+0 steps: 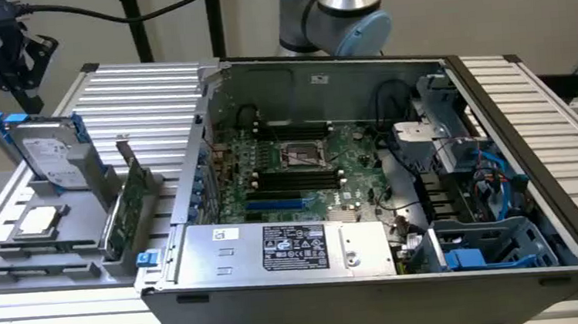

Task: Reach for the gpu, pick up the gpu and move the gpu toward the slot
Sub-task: 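Reach for the gpu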

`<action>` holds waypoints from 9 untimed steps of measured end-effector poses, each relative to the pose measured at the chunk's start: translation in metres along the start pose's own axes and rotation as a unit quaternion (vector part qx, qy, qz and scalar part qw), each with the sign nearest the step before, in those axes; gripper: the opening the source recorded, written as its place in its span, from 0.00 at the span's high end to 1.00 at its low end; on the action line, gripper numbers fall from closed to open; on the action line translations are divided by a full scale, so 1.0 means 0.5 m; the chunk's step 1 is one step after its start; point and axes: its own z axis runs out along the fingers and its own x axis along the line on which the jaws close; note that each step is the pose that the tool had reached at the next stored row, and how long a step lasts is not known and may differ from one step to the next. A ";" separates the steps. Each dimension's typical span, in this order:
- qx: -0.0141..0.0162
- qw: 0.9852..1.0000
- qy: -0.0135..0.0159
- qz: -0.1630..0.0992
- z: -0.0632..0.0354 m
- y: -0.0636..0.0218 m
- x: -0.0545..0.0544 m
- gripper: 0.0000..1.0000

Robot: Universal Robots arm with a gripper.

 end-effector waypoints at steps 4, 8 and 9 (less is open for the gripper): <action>0.001 1.000 0.000 0.000 0.000 0.000 0.000 0.89; 0.001 1.000 0.000 0.000 0.000 0.000 0.000 0.89; 0.001 1.000 0.000 0.000 0.000 0.000 0.000 0.89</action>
